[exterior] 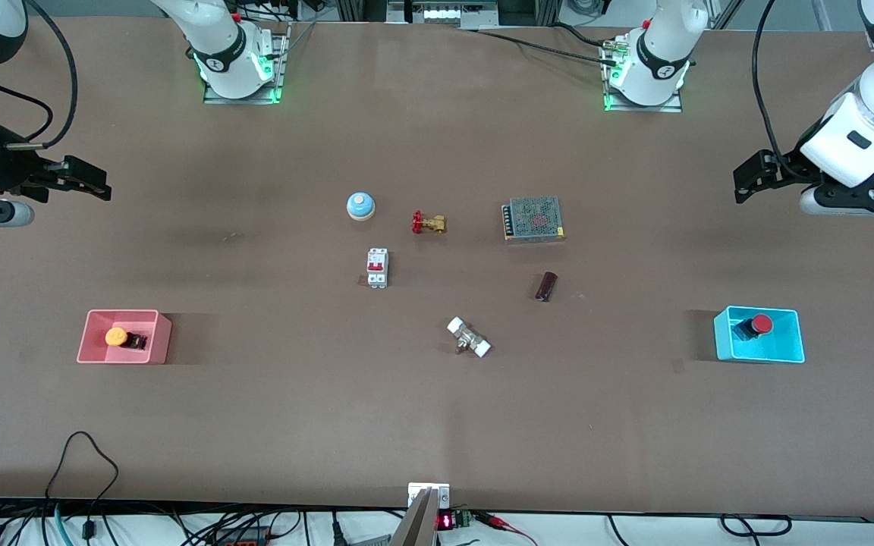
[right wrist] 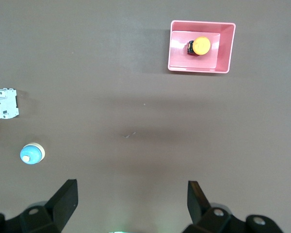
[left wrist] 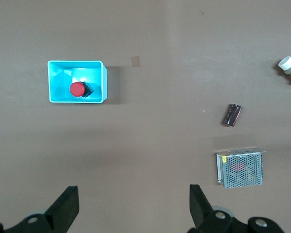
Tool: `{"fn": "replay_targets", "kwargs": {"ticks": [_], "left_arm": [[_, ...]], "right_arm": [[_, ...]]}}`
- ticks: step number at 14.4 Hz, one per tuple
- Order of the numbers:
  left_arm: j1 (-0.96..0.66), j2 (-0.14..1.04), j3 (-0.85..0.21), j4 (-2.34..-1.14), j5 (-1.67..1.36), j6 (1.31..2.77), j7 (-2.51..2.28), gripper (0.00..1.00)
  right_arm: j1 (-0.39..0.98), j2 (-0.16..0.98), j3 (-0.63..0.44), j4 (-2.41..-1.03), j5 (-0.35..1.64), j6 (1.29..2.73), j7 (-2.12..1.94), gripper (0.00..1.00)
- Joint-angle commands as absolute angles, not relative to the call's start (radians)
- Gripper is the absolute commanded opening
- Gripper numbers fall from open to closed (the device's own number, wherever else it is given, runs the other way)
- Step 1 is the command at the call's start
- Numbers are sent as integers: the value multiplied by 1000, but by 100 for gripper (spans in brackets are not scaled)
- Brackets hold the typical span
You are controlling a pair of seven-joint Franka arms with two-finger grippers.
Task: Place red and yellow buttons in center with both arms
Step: 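Move the right gripper over the yellow button in the pink box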
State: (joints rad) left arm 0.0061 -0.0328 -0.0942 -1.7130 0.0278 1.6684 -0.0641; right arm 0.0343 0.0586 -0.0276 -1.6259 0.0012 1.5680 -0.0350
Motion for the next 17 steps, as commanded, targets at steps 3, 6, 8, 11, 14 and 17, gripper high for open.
{"fn": "replay_targets", "kwargs": {"ticks": [3, 6, 8, 11, 14, 17], "left_arm": [[-2, -40, -87, -1717, 21, 1660, -51, 100], [-2, -40, -87, -1717, 21, 1660, -51, 100], [-2, -40, -87, -1717, 21, 1660, -52, 100], [-2, -40, -87, -1717, 21, 1658, -51, 100], [-2, -40, -87, -1717, 21, 1660, -51, 100], [-2, -40, -87, -1717, 21, 1658, -51, 100]], "right_arm": [[46, 54, -37, -1631, -11, 1565, -34, 100], [29, 60, -44, -1631, -3, 1565, -60, 100], [28, 66, -44, -1631, -15, 1566, -60, 100], [26, 89, -43, -1637, -72, 1588, -58, 100], [-17, 127, -43, -1640, -72, 1600, -66, 100], [-51, 191, -41, -1637, -72, 1673, -86, 100]]}}
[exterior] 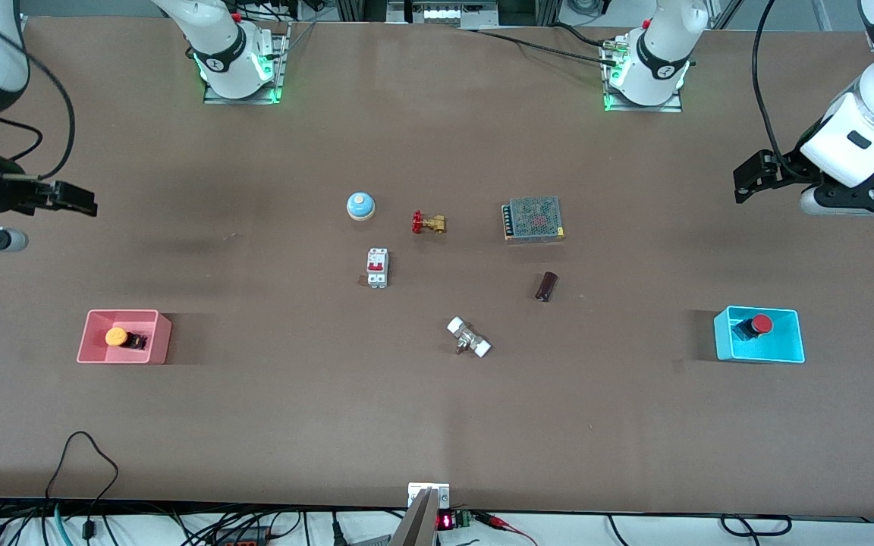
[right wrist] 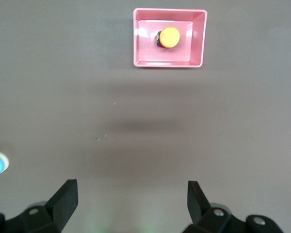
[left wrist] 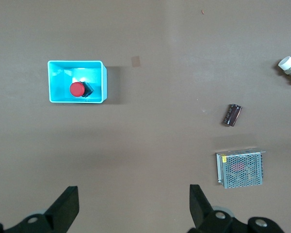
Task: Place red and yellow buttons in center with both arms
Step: 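Move the right gripper over the yellow button in the pink box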
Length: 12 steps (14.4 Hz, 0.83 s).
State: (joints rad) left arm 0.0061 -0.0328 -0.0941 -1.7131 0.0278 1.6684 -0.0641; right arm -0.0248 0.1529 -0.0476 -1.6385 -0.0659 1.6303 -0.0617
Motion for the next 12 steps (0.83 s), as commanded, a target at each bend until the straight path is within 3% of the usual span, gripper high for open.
{"fn": "replay_targets", "kwargs": {"ticks": [1, 12], "left_arm": [[-2, -40, -87, -1717, 21, 1658, -51, 100], [3, -26, -77, -1717, 20, 1660, -61, 100]], "right_arm": [[-60, 219, -41, -1635, -74, 1715, -89, 100], [-129, 451, -41, -1631, -71, 2068, -161, 100]]}}
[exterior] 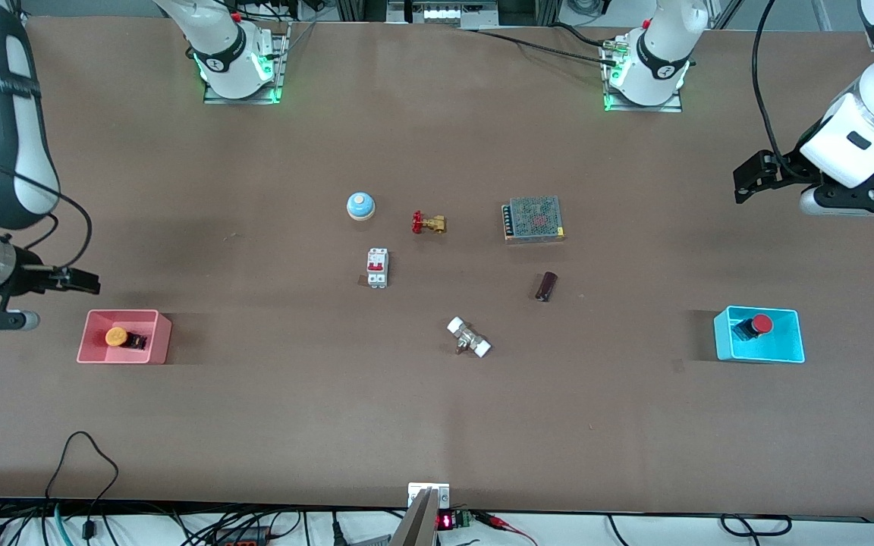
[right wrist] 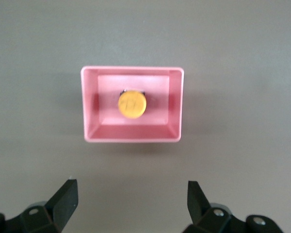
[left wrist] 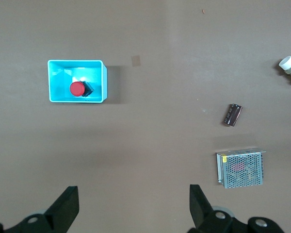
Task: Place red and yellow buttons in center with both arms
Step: 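Move the right gripper over the yellow button in the pink box, then lower both grippers and grasp the yellow and red buttons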
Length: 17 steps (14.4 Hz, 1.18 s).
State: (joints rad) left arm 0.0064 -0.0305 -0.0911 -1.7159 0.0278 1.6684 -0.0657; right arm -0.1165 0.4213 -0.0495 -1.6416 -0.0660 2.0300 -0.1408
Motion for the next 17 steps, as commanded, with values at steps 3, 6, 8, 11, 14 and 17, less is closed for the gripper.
{"fn": "replay_targets", "kwargs": {"ticks": [3, 6, 8, 11, 14, 17], "left_arm": [[2, 44, -75, -1669, 21, 1657, -61, 100], [0, 179, -75, -1591, 18, 1629, -63, 100], [23, 265, -74, -1531, 20, 1628, -60, 100], [61, 383, -72, -1473, 23, 1632, -46, 100], [136, 477, -74, -1425, 28, 1695, -38, 100], [170, 538, -74, -1456, 141, 1869, 44, 100]], "right_arm": [[-129, 491, -41, -1631, -72, 2140, -161, 100], [-127, 528, -40, -1637, -69, 2187, -158, 100], [-127, 558, -40, -1635, -71, 2219, -160, 100], [-127, 589, -38, -1635, -71, 2282, -160, 100], [-126, 610, -37, -1635, -71, 2327, -160, 100], [-127, 637, -37, -1640, -71, 2370, -161, 100]]}}
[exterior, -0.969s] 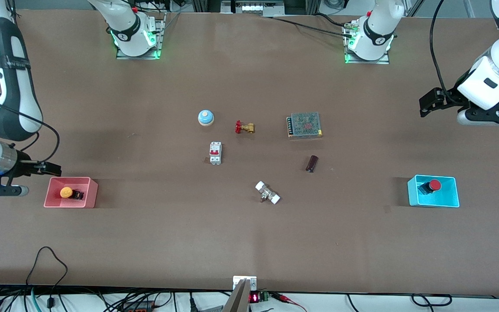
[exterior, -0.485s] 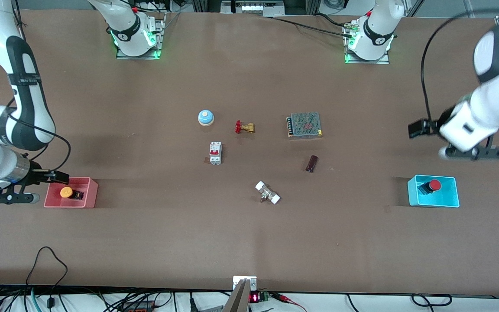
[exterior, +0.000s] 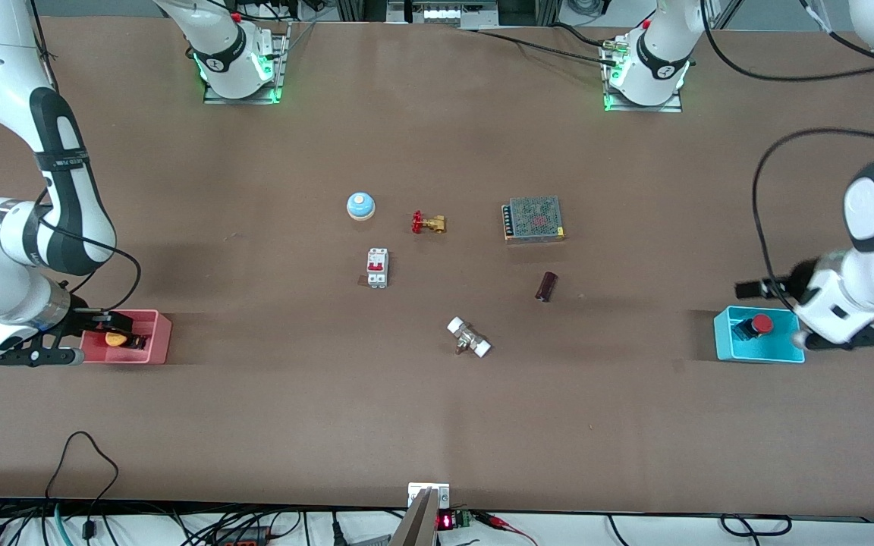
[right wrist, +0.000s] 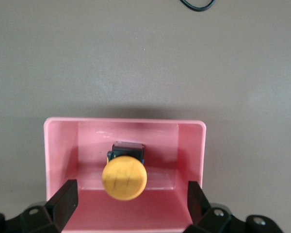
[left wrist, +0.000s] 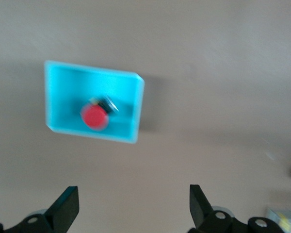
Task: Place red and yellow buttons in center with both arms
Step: 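Lower both grippers and grasp the yellow and red buttons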
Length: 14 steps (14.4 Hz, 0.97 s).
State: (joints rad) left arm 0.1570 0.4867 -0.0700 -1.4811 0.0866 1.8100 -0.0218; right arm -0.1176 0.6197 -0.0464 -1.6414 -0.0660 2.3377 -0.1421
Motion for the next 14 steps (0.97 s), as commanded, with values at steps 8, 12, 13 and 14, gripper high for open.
{"fn": "replay_targets", "kwargs": {"ticks": [8, 12, 13, 14], "left_arm": [[241, 583, -74, -1721, 140, 2374, 142, 100], [262, 584, -74, -1822, 140, 2519, 150, 100], [264, 592, -74, -1825, 140, 2529, 150, 100], [265, 597, -74, -1824, 140, 2531, 150, 100]], "right_arm": [[-127, 672, -37, -1649, -69, 2419, -160, 100], [-127, 680, -37, -1648, -71, 2422, -160, 93], [-127, 681, -37, -1649, -69, 2422, -160, 84], [-127, 681, -35, -1649, -69, 2422, -160, 75]]}}
